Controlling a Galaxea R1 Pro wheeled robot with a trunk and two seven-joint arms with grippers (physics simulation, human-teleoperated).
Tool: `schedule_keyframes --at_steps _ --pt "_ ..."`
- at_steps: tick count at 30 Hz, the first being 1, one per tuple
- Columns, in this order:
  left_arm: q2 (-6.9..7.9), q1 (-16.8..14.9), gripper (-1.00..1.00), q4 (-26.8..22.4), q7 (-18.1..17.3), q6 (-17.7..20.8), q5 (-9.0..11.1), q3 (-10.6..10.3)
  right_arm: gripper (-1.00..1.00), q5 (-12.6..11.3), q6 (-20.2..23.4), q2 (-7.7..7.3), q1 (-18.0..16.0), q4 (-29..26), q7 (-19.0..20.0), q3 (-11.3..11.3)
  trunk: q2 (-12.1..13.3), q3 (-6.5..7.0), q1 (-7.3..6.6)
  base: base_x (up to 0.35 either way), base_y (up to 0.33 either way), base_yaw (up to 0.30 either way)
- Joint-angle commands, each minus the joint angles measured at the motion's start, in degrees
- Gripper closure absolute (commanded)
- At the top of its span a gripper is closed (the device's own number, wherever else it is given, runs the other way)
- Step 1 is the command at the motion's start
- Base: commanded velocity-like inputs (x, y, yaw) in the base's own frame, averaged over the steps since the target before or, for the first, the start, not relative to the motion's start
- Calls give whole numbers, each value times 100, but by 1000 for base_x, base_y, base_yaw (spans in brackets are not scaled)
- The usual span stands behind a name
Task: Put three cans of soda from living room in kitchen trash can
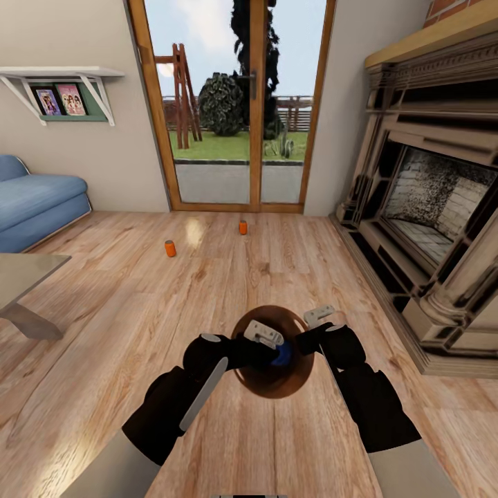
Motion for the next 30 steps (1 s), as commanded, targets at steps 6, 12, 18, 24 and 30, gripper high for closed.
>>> schedule_keyframes --at_steps 6,12,18,24,30 --pt "-4 0 100 51 2 -42 -10 -23 100 -49 3 0 -2 -2 -2 6 0 1 -1 0 0 0" --pt "0 0 -100 60 2 -64 -11 -30 100 -48 3 1 -2 -2 -2 10 0 1 -1 0 0 0" --pt "3 0 -100 62 2 -74 -11 -34 100 -48 3 0 -2 -2 -2 12 0 1 -1 0 0 0" --pt "10 2 -100 19 6 -69 -7 -31 100 -48 3 0 -2 -2 -2 12 0 1 -1 0 0 0" --pt "44 18 -100 -113 -15 -67 8 -24 100 -50 3 0 -2 5 -2 6 0 1 -1 0 0 0"
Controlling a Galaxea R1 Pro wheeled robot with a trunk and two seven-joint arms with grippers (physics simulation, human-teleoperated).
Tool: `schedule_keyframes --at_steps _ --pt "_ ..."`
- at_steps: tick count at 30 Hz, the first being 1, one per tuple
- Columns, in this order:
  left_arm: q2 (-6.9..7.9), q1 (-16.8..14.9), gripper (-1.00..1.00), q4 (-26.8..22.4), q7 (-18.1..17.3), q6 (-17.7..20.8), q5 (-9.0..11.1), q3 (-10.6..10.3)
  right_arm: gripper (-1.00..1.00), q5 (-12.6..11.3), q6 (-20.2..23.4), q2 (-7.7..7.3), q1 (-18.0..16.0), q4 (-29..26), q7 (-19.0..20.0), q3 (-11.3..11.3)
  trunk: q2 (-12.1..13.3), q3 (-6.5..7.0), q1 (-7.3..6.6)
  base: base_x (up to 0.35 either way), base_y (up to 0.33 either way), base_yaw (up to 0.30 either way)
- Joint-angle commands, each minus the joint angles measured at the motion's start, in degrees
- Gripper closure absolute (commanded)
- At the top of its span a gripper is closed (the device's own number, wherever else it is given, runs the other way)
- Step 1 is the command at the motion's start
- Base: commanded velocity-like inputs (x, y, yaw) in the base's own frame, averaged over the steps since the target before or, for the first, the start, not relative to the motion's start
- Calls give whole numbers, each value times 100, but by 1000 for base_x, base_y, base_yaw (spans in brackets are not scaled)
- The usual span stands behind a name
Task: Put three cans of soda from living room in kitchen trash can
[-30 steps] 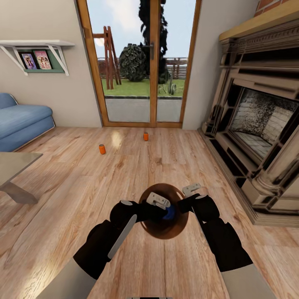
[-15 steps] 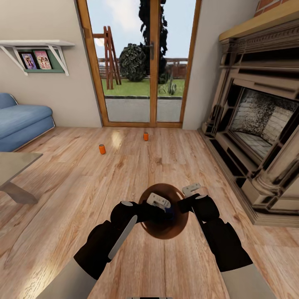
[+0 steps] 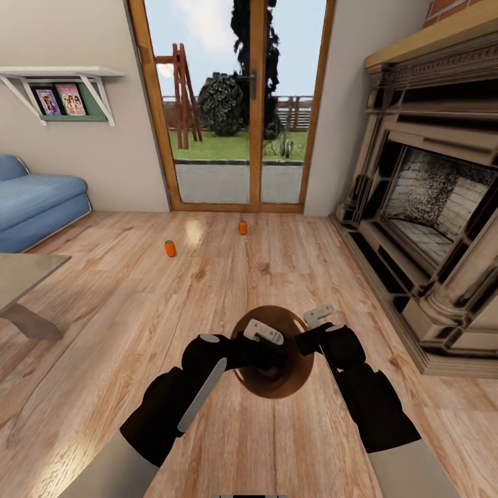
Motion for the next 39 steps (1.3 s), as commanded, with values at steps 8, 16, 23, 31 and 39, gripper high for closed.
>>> schedule_keyframes --at_steps 8,16,23,31,39 --pt "92 459 -100 -1242 -106 72 48 2 100 -38 2 0 -2 89 -3 -7 0 1 -1 0 0 0" --pt "766 608 -100 -1451 -1212 38 87 531 100 -42 2 -6 -2 146 -2 -34 0 1 -1 0 0 0" --pt "1011 614 -100 -1455 -2416 23 89 2059 100 -42 2 -8 -2 156 -2 -43 0 1 -1 0 0 0" --pt "1405 624 -100 -1299 -3312 -403 7 4279 100 -51 2 -18 -2 154 2 -88 0 1 -1 0 0 0" --pt "1378 1123 -100 -492 -2817 -1988 -655 4500 100 -71 2 -73 13 118 47 -531 0 1 -1 0 0 0"
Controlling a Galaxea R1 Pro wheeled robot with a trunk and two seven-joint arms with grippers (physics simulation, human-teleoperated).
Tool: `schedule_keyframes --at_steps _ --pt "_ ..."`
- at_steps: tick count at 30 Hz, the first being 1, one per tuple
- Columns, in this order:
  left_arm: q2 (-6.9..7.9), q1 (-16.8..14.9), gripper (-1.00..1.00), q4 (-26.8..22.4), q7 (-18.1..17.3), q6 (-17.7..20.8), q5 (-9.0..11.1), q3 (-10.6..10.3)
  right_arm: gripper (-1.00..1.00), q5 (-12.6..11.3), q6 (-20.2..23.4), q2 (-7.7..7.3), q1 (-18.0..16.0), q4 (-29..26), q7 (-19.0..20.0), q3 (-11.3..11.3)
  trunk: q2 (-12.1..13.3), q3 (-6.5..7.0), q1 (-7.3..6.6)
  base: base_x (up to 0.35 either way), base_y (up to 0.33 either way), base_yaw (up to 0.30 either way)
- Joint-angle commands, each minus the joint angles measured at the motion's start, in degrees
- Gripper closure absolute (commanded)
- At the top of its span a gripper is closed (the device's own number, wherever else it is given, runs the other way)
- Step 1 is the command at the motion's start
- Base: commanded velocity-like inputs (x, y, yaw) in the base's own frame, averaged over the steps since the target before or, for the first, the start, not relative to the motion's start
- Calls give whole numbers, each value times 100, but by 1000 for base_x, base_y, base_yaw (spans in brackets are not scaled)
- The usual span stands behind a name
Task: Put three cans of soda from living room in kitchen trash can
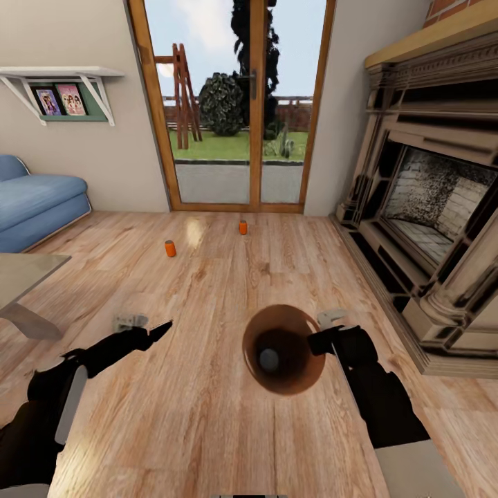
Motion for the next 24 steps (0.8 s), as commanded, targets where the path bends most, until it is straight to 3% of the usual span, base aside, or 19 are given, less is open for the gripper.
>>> schedule_keyframes --at_steps 1,3,7,8,10,17,21,24 --pt "-7 33 -100 112 53 -139 -79 1 100 -149 14 -2 0 -4 15 -72 0 1 -1 0 0 0" --pt "-18 100 -100 473 187 -501 -254 4 100 -147 14 -11 5 -8 34 -232 0 1 -1 0 0 0" --pt "-25 141 -100 965 282 -933 -358 5 100 -151 14 -38 11 -11 48 -336 0 1 -1 0 0 0" --pt "-28 158 -100 1339 326 -1317 -402 6 100 -159 14 -69 22 -13 58 -382 0 1 -1 0 0 0" --pt "-29 166 -100 1545 341 -1527 -419 6 100 -165 14 -82 33 -16 70 -425 0 1 -1 0 0 0" --pt "-30 177 -100 2005 517 -1940 -439 6 100 -179 14 -91 64 -40 286 -904 0 1 -1 0 0 0" --pt "-30 185 -100 2183 987 -2002 -444 6 100 -172 -369 -87 210 -35 393 -983 0 1 -1 0 0 0" --pt "-32 190 -100 2236 1142 -2010 -443 6 100 -174 -572 -80 326 -33 412 -999 0 1 -1 0 0 0"
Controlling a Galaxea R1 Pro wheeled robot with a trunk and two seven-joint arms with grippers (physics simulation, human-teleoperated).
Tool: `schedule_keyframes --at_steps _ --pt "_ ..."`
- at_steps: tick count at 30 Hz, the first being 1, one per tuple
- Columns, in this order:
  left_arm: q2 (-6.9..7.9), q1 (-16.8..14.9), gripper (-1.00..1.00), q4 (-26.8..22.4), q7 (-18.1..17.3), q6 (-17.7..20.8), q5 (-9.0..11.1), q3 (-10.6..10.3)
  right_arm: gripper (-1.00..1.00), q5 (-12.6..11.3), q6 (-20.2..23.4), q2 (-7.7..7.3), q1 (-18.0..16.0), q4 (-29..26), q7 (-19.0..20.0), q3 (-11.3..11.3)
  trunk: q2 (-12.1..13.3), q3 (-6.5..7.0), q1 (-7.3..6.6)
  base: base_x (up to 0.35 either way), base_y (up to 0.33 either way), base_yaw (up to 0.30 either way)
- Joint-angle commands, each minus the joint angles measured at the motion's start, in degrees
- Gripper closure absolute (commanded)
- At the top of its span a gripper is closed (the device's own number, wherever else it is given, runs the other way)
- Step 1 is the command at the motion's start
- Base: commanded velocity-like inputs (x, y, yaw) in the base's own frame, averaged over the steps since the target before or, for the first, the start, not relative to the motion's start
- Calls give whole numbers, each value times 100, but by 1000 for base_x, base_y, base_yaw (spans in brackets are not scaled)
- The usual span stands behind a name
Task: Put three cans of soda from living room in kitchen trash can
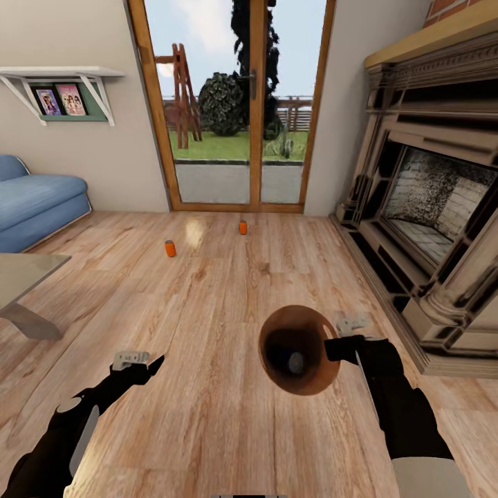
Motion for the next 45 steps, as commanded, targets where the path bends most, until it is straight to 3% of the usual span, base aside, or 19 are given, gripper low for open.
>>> schedule_keyframes --at_steps 1,10,24,32,45 --pt "-3 2 -100 21 59 -6 0 0 100 -88 -102 8 74 3 9 -3 -1 1 -1 0 0 0" --pt "-7 17 -100 55 172 -15 7 0 100 -86 -420 44 238 33 7 1 -1 1 -1 0 0 0" --pt "-36 111 -100 105 198 -166 21 8 100 -91 -457 68 279 -2 -22 18 -1 1 -1 0 0 0" --pt "-135 154 -100 144 210 -224 19 9 100 -101 -477 85 318 -7 -22 50 -1 1 -1 0 0 0" --pt "-139 155 -100 145 210 -322 2 9 100 -102 -477 87 325 -3 -14 58 -1 1 -1 15 0 0"
